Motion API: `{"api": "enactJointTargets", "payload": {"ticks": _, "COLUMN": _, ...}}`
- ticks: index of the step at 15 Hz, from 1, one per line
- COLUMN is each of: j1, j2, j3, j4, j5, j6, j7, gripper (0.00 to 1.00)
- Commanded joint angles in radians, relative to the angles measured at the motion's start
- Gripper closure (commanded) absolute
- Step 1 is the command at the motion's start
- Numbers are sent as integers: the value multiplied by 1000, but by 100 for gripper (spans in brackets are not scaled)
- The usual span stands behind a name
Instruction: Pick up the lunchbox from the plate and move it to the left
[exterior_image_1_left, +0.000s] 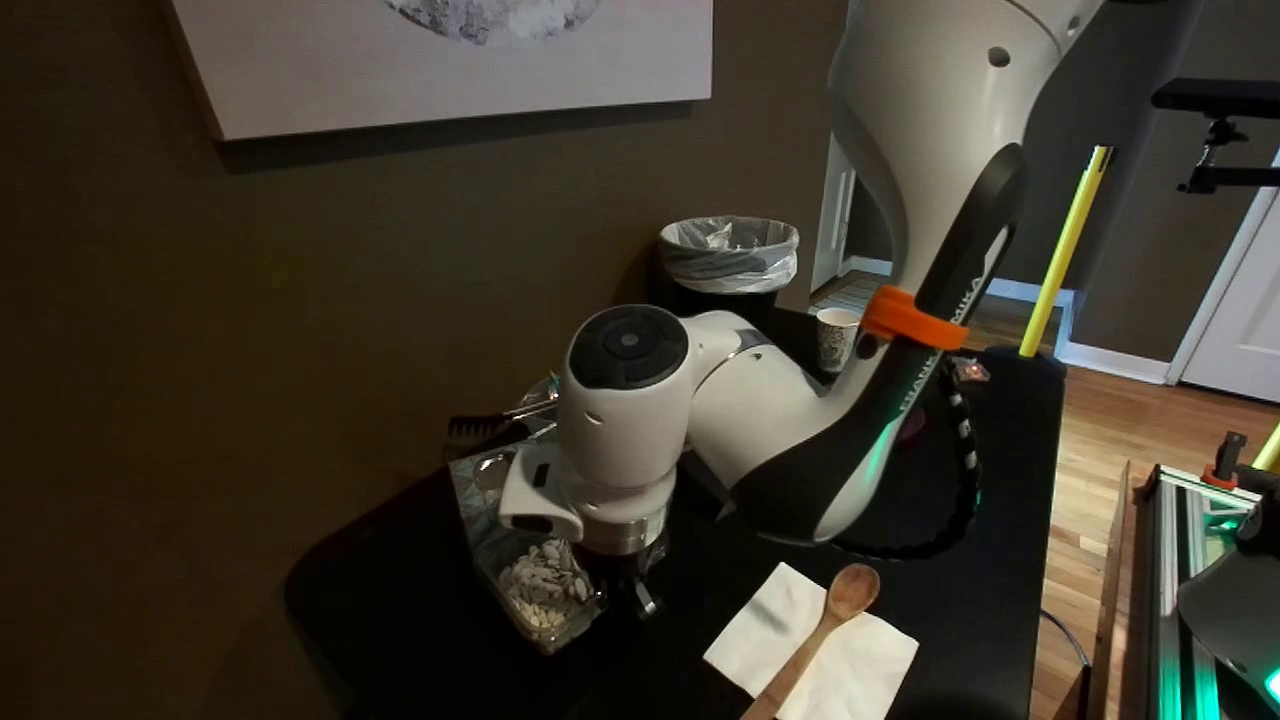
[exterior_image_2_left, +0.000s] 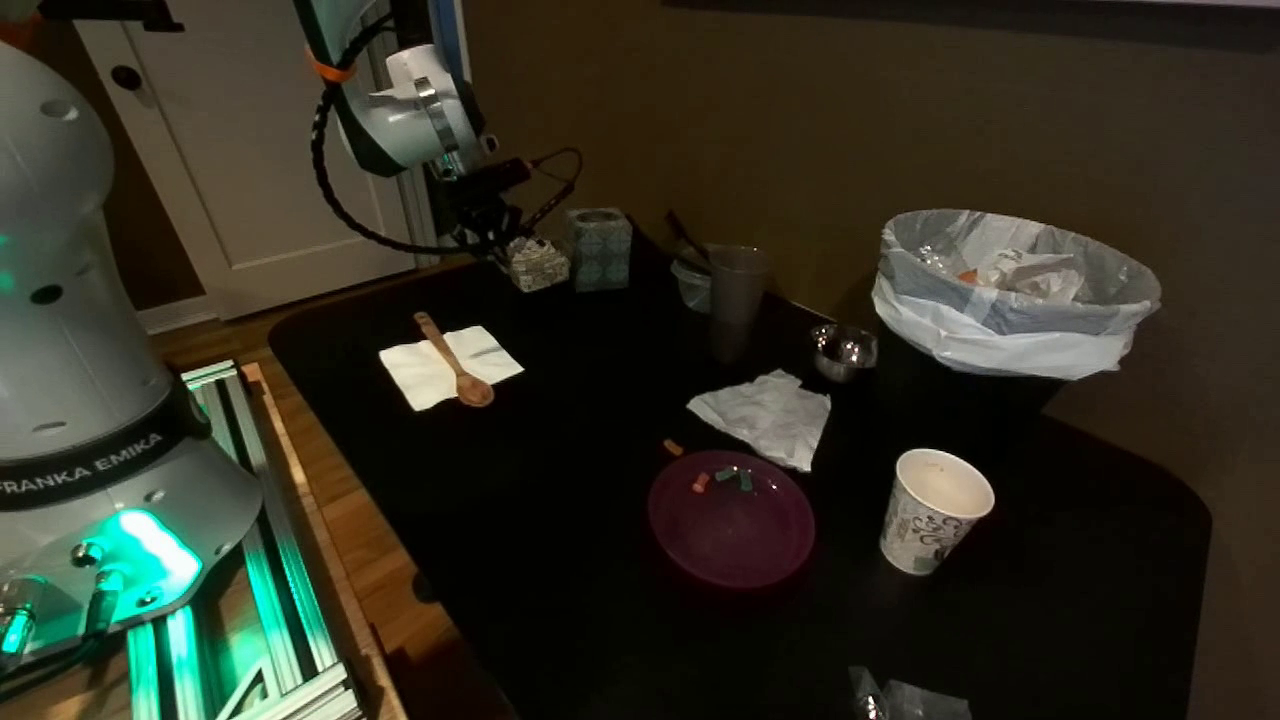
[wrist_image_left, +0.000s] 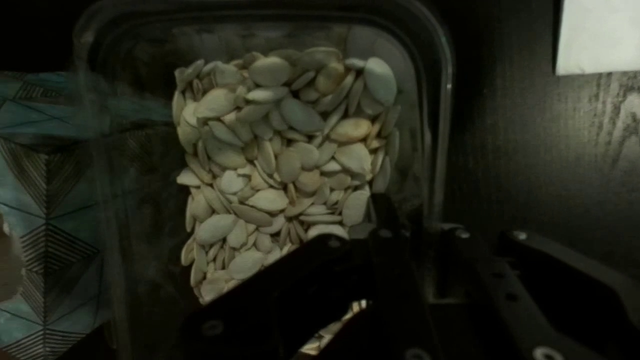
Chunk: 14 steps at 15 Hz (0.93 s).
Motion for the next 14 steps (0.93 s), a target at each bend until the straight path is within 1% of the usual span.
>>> {"api": "enactJointTargets", "payload": {"ticks": 1, "j1": 5, "j2": 48, "j3": -12, "j4": 85, "j5": -26, "j6": -50, "j7": 42, "gripper": 99}}
{"api": "enactJointTargets", "payload": {"ticks": 5, "j1": -12, "j2": 80, "j3": -12, "j4": 147, "j5": -8, "j6": -77, "j7": 32, "gripper": 99}}
{"api": "enactJointTargets", "payload": {"ticks": 7, "j1": -26, "j2": 95, "j3": 0, "j4": 171, "j5": 7, "j6": -109, "j7": 1, "gripper": 99}}
{"api": "enactJointTargets", "payload": {"ticks": 11, "j1": -36, "j2": 100, "j3": 30, "j4": 162, "j5": 4, "j6": -211, "j7": -89, "gripper": 99}}
{"api": "enactJointTargets", "payload": {"ticks": 13, "j1": -41, "j2": 97, "j3": 49, "j4": 146, "j5": 0, "j6": -232, "j7": -131, "gripper": 99}}
{"api": "enactJointTargets", "payload": {"ticks": 14, "j1": -45, "j2": 96, "j3": 60, "j4": 138, "j5": -2, "j6": -224, "j7": -146, "gripper": 99}}
